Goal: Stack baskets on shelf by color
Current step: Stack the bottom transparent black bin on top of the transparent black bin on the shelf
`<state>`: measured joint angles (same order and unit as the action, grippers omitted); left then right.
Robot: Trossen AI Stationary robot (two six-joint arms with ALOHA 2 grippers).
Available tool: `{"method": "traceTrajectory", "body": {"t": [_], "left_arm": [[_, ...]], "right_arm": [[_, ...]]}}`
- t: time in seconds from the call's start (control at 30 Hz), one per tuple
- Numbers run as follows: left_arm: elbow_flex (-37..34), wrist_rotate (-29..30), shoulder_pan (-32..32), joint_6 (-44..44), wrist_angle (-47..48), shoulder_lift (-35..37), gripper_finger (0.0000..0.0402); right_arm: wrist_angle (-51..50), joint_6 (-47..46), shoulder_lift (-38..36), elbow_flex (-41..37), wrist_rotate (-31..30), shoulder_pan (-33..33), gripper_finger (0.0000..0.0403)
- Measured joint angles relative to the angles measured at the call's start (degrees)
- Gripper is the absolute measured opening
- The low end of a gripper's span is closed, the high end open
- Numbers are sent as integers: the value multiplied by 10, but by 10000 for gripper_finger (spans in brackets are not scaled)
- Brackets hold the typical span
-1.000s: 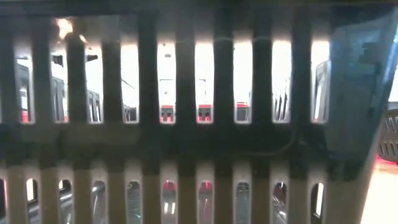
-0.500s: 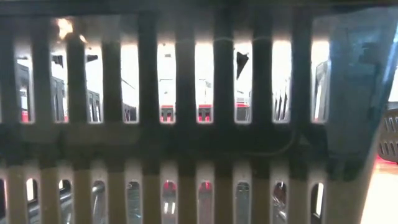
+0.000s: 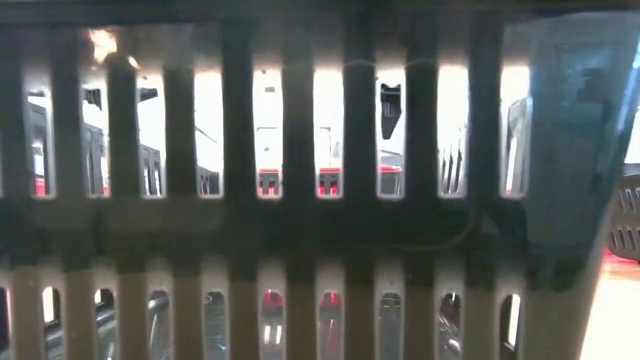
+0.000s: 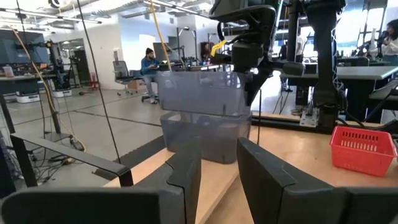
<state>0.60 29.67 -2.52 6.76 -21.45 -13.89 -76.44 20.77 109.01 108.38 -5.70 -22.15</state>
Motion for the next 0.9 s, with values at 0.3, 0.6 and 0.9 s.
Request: {"method": "traceTrajectory", "body": {"t": [0.3,0.6,0.9], "left_arm": [[0,0,0,-4,1,0,106],[0,0,0,-6,1,0,106],[0,0,0,-7,2,0,106]], "right_arm": [[-2,-41,0,0,0,0,0],[-4,-43,0,0,-1,0,2],[-1,-45,0,-1,-4,0,26]]}}
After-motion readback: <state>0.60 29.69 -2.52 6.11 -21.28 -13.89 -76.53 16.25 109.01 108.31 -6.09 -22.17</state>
